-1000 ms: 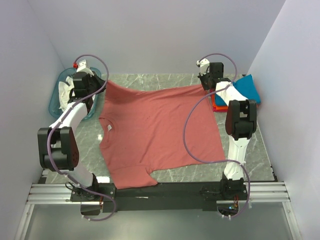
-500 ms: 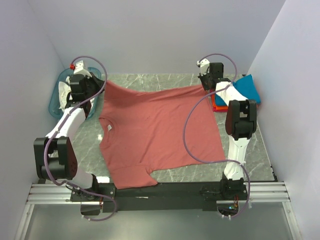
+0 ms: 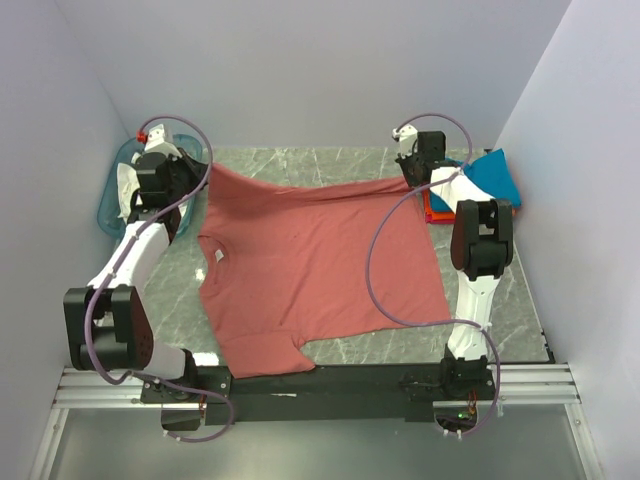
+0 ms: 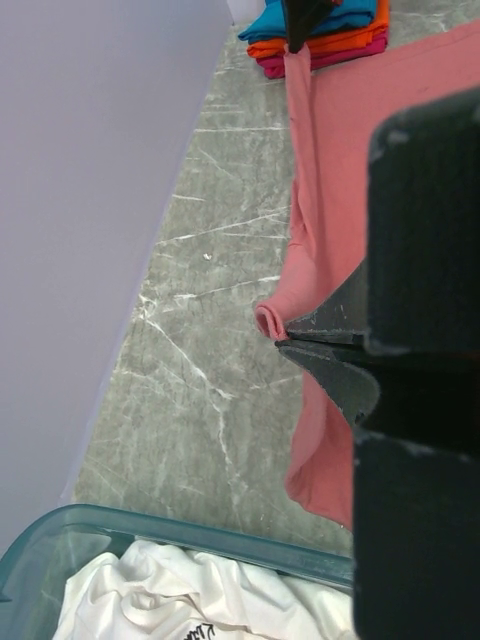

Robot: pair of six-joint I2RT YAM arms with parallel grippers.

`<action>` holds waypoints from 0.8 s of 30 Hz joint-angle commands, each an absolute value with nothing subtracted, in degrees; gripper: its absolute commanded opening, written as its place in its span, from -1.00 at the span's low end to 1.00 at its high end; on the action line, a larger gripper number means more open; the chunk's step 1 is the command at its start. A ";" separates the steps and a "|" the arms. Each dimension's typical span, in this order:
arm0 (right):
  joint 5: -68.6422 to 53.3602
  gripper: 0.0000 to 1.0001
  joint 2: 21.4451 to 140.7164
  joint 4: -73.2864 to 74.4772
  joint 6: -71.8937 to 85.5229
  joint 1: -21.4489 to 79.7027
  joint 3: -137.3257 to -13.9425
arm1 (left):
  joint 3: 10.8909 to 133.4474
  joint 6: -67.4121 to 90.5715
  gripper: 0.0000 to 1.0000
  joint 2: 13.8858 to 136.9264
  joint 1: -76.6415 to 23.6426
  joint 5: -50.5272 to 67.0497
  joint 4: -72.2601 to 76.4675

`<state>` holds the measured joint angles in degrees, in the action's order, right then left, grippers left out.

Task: Fold and stack the t-shirts
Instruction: Fold the tshirt

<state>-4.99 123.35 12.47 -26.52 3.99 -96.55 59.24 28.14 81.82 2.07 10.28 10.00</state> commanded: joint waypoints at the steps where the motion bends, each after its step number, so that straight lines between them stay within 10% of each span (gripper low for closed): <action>1: -3.96 -0.99 120.94 10.11 -27.42 4.22 -95.89 | 58.45 28.48 -0.99 78.75 2.29 10.98 11.43; 24: -3.43 -0.97 117.07 7.56 -28.21 4.13 -89.75 | 53.88 28.92 -0.99 74.09 2.28 11.43 8.53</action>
<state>-4.05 122.32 10.17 -27.55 3.99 -91.18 54.46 28.36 76.47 2.07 10.72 8.10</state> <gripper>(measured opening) 0.016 0.012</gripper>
